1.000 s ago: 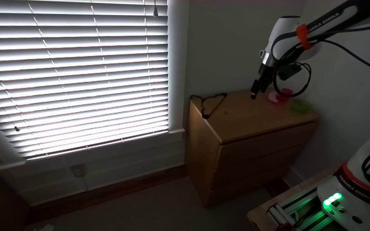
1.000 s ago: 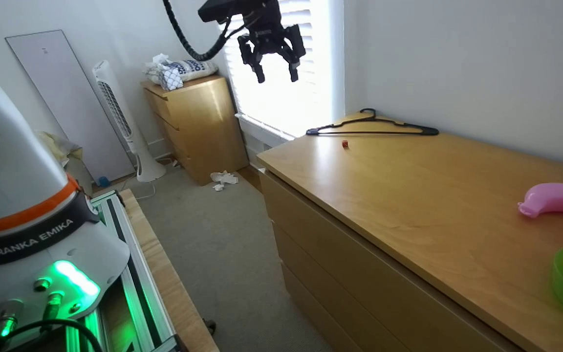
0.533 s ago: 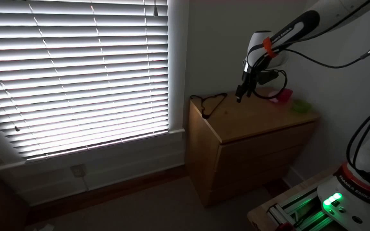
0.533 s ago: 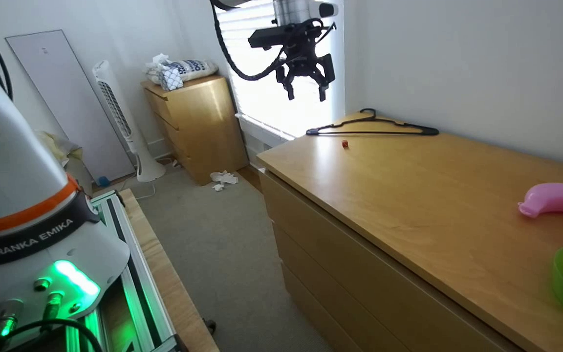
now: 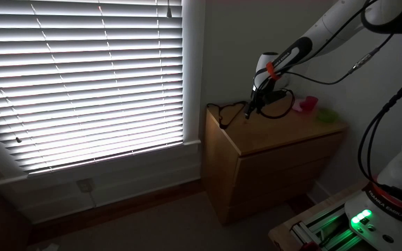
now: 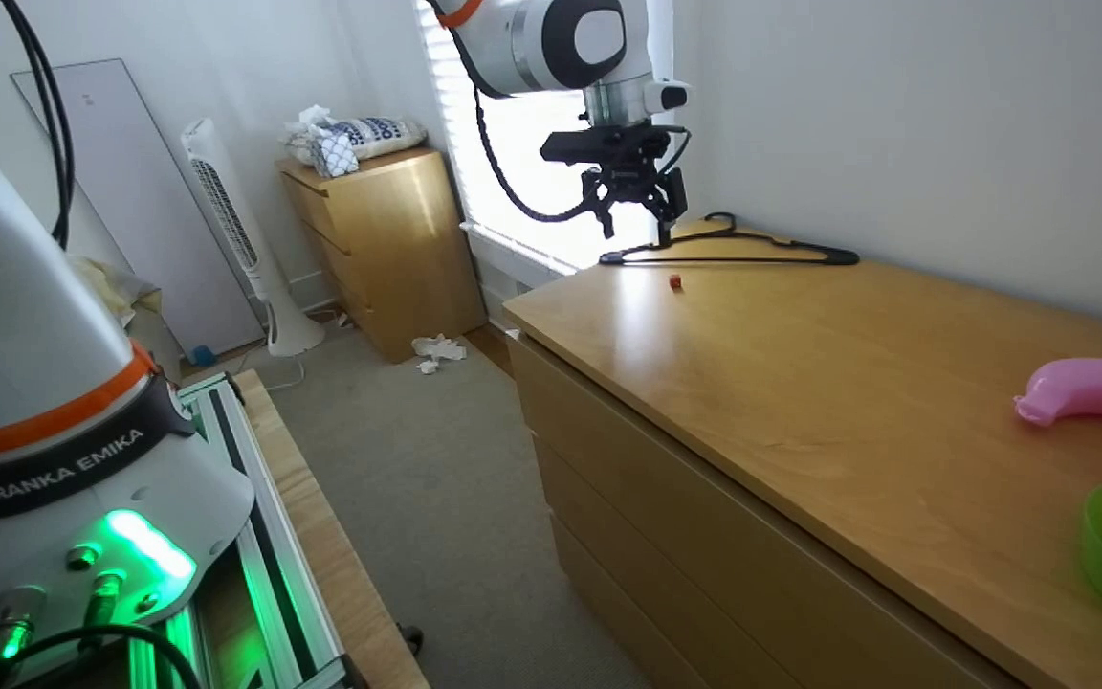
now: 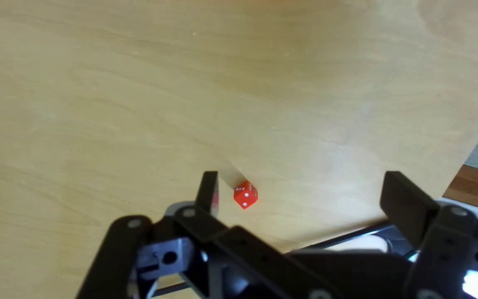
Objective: Move the orange object to the right side of the countertop.
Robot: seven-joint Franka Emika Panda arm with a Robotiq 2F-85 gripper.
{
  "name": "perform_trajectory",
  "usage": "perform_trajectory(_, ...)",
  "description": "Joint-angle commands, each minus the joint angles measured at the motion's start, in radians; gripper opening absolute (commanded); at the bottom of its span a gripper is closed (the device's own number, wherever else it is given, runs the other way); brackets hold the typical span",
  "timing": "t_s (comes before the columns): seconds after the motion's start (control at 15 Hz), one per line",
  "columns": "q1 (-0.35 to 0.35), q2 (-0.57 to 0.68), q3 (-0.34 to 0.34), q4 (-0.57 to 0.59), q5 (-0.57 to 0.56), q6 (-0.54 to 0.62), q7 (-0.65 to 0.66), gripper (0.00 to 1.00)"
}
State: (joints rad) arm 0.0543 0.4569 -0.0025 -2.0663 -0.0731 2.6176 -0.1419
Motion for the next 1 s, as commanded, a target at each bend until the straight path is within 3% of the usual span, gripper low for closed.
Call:
perform_trajectory(0.0, -0.012, 0.022, 0.012, 0.015, -0.01, 0.005, 0.007, 1.0)
perform_trajectory(0.4, -0.013, 0.046, 0.012, 0.043, -0.011, 0.007, 0.007, 1.0)
perform_trajectory(0.93, -0.023, 0.215, 0.022, 0.227, 0.028, -0.006, 0.058, 1.0)
